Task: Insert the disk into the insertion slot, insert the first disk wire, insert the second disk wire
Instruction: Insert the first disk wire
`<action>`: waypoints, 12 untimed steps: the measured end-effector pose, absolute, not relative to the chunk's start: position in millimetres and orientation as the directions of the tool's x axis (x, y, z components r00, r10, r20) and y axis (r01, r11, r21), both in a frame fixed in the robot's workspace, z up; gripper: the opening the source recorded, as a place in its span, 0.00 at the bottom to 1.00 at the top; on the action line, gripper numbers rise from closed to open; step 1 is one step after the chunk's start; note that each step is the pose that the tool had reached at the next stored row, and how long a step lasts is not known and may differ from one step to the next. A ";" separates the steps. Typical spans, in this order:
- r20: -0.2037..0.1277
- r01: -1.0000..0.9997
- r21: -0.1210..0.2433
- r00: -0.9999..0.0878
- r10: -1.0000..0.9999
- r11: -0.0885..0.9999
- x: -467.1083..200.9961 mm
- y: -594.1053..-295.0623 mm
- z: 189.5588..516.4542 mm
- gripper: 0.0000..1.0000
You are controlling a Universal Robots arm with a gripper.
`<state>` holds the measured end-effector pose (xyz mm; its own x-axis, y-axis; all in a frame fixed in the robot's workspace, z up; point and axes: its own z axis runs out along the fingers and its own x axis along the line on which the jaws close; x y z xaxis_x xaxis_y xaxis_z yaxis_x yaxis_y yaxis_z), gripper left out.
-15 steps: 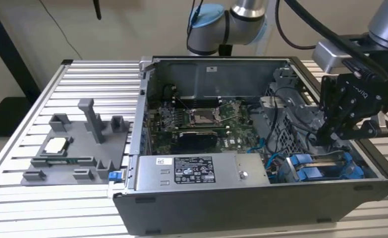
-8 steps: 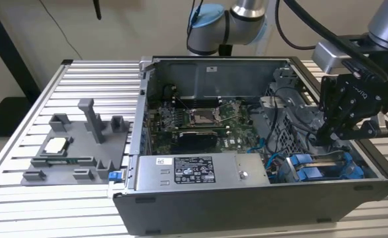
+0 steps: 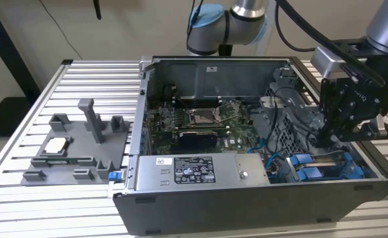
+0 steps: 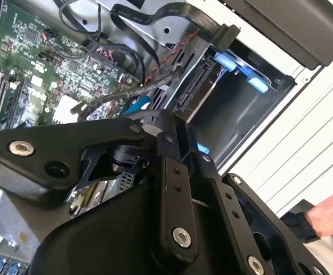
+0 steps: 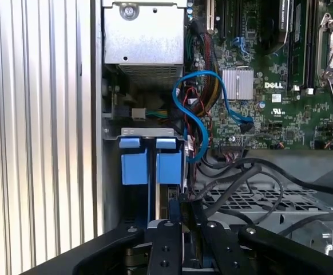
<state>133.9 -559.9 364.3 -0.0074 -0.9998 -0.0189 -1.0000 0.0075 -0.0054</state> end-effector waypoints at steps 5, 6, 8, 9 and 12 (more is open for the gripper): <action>-0.019 -1.000 -0.014 -0.007 -1.000 0.008 137.4 -559.9 360.3 0.19; -0.019 -1.000 -0.015 -0.007 -1.000 0.008 138.6 -559.9 359.5 0.19; -0.019 -1.000 -0.016 -0.007 -1.000 0.008 141.9 -560.0 358.2 0.19; -0.019 -1.000 -0.016 -0.007 -1.000 0.008 144.4 -560.0 357.6 0.19; -0.019 -1.000 -0.017 -0.007 -1.000 0.008 150.0 -559.9 356.0 0.19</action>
<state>150.0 -559.9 356.0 -0.0072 -0.9998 -0.0187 -0.9998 0.0075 -0.0165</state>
